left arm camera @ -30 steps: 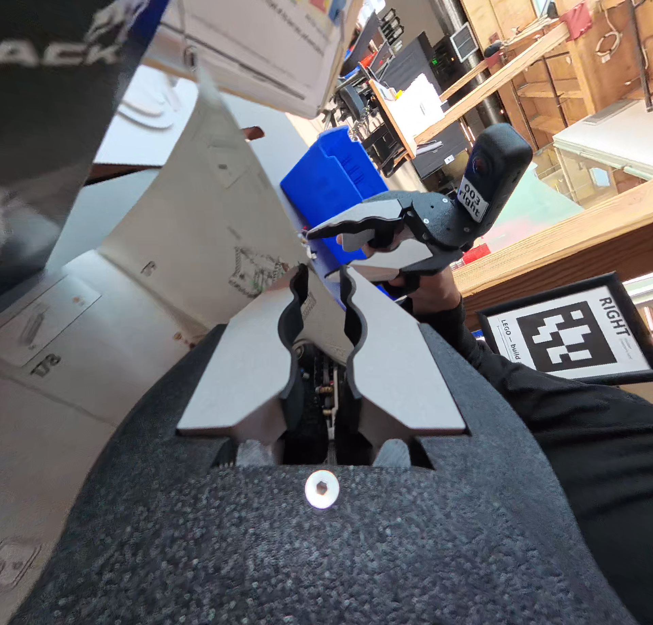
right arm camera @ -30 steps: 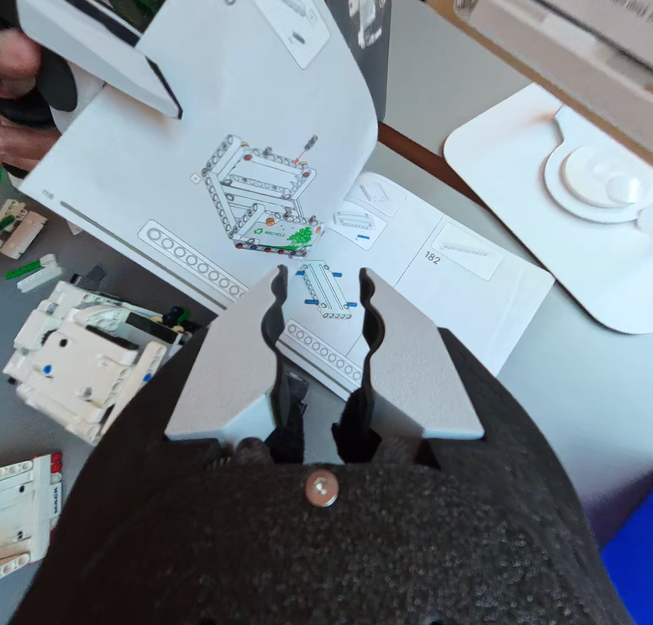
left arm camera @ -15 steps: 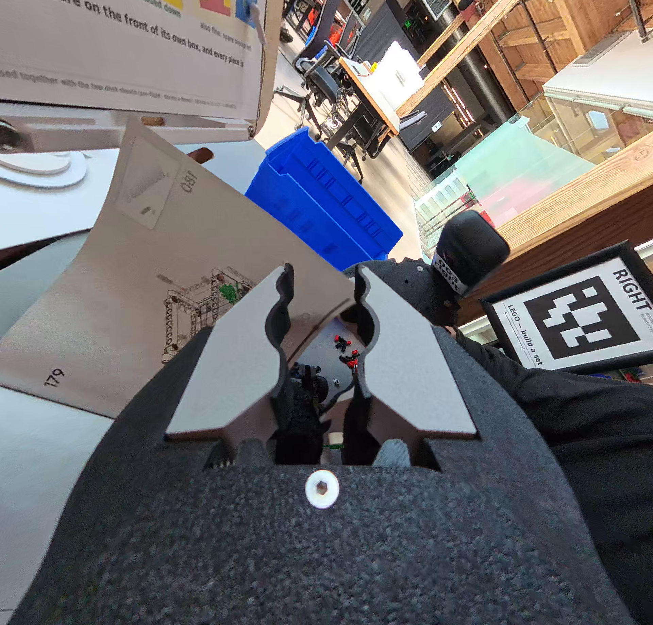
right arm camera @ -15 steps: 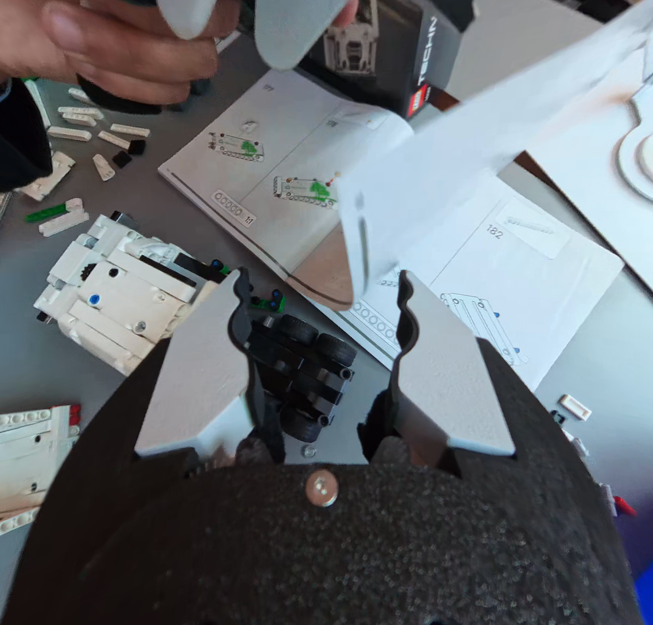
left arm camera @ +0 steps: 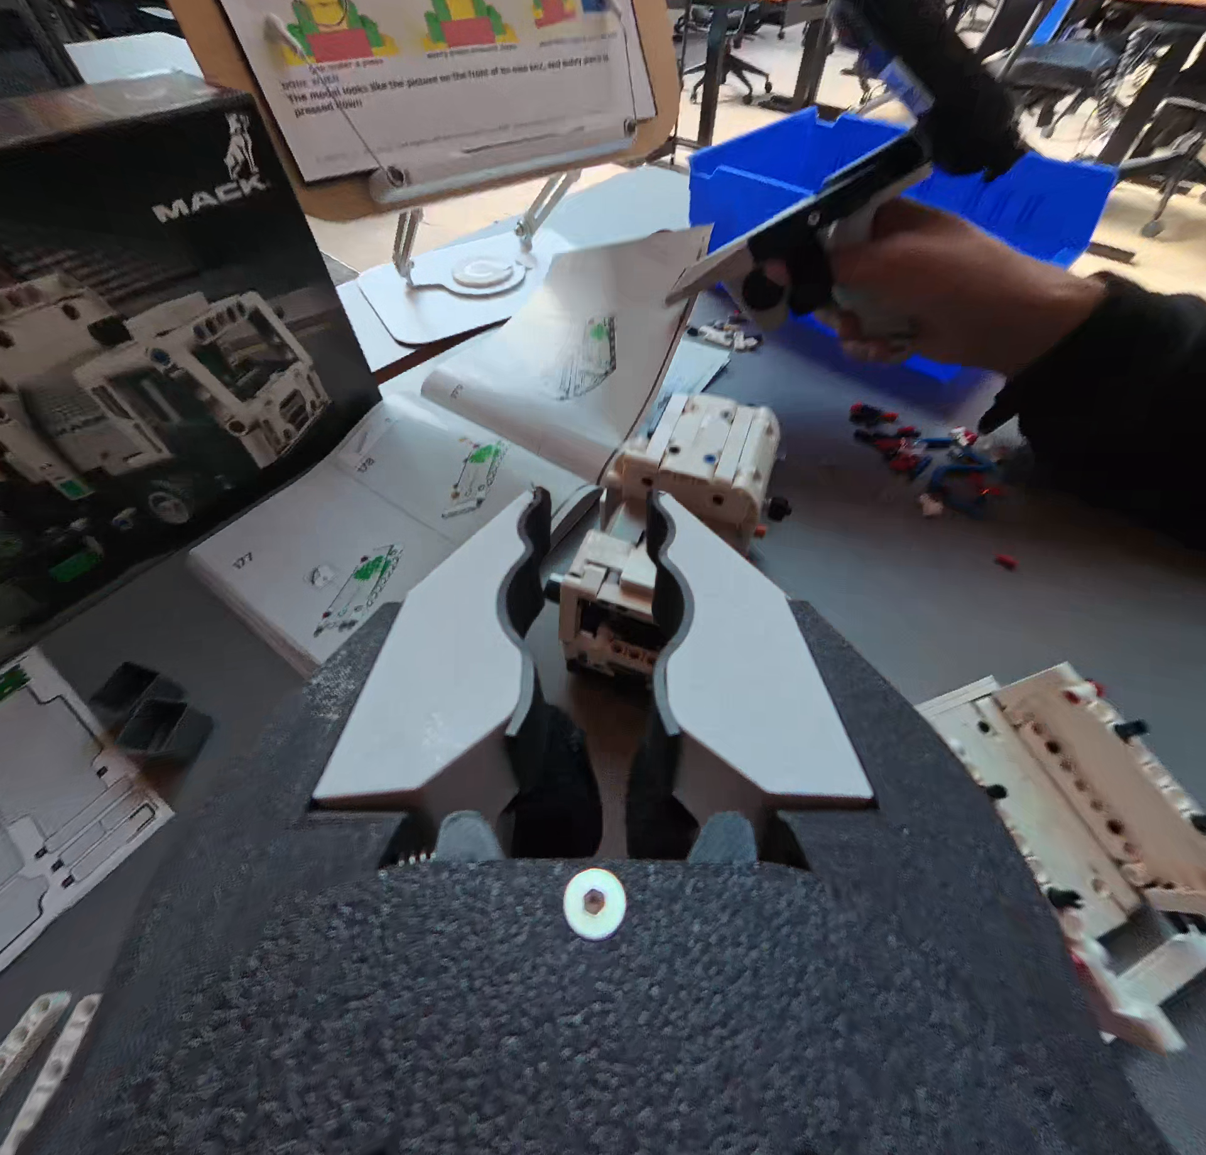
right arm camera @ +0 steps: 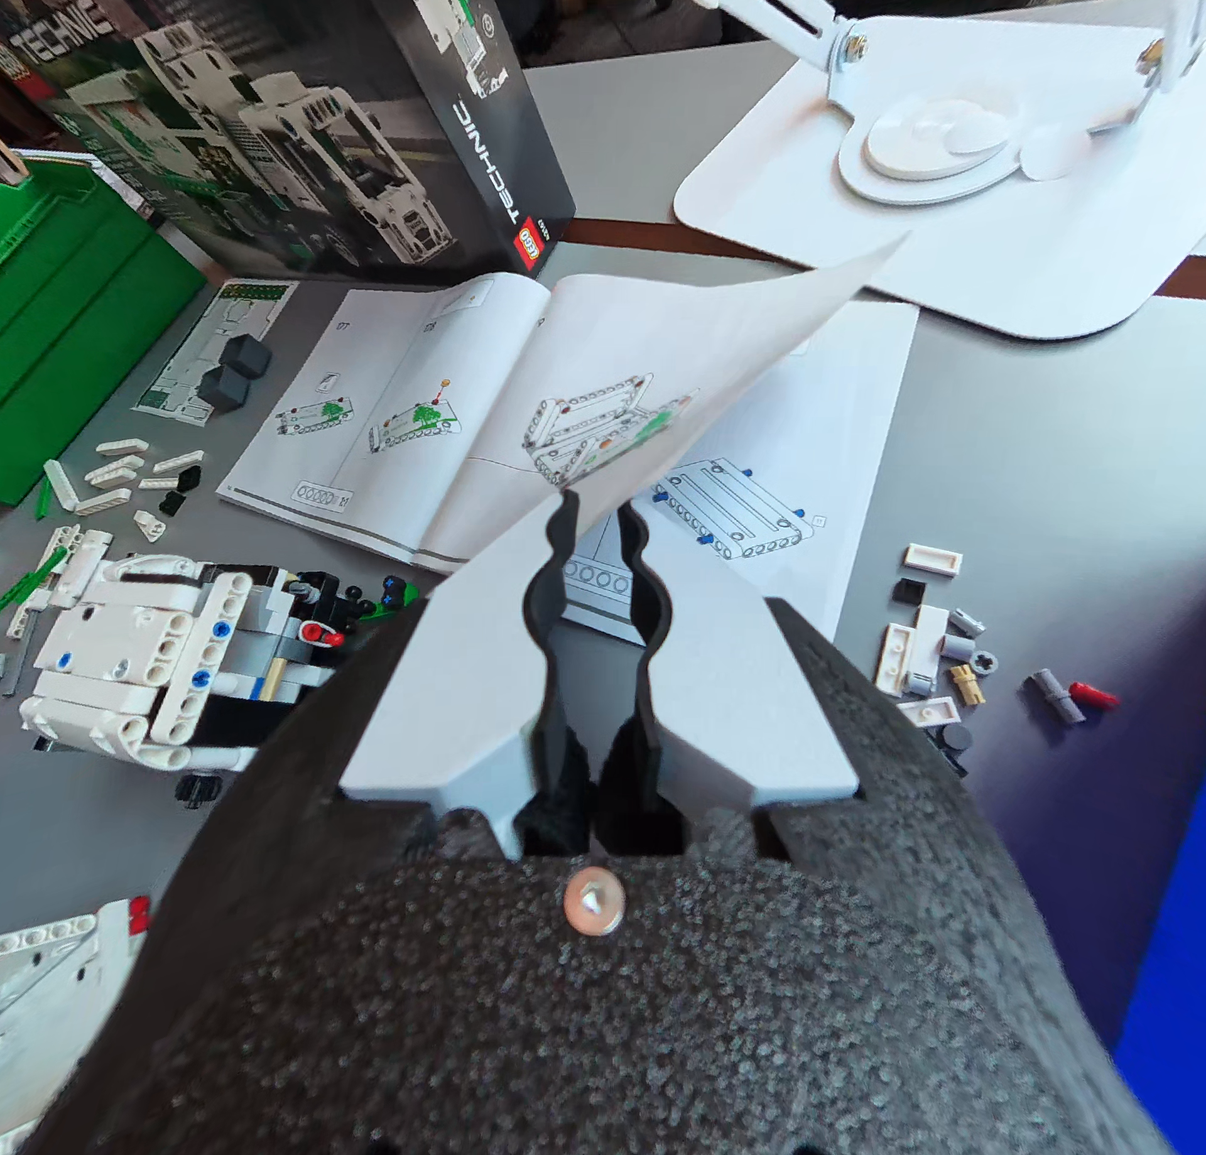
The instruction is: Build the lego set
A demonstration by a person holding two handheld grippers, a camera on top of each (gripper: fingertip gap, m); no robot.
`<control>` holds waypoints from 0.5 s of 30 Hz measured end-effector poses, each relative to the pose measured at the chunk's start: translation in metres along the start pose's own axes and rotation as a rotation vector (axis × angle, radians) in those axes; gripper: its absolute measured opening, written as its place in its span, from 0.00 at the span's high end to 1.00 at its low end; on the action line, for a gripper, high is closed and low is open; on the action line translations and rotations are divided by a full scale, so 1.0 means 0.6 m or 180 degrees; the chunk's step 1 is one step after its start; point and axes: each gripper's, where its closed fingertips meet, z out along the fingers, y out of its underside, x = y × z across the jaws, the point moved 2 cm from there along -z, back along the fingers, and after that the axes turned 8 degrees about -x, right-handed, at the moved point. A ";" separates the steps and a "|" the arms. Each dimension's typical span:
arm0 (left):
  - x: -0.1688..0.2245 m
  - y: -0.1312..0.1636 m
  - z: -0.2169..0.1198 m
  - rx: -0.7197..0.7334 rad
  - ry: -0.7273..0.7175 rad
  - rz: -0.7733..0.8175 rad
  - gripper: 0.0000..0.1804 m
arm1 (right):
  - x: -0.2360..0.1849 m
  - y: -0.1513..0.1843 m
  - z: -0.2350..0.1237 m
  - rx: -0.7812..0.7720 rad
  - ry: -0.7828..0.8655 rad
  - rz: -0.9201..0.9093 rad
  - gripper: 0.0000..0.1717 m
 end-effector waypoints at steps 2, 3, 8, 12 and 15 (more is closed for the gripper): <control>-0.001 0.043 0.012 -0.0063 -0.0138 0.0144 0.86 | 0.004 -0.001 -0.003 0.0047 0.0068 -0.0032 0.98; -0.004 0.058 0.017 -0.0078 -0.0202 0.0216 0.86 | 0.005 0.000 -0.003 0.0048 0.0081 -0.0036 1.00; -0.007 0.088 0.025 0.0152 -0.0205 0.0165 0.88 | 0.002 0.003 -0.005 0.0073 0.0116 -0.0088 1.00; -0.017 0.090 0.013 0.0210 -0.0246 0.0187 0.88 | 0.000 0.006 -0.002 0.0047 0.0081 -0.0095 1.00; -0.025 0.099 0.014 0.0143 -0.0239 0.0129 0.89 | 0.001 0.006 -0.003 0.0056 0.0124 -0.0143 1.00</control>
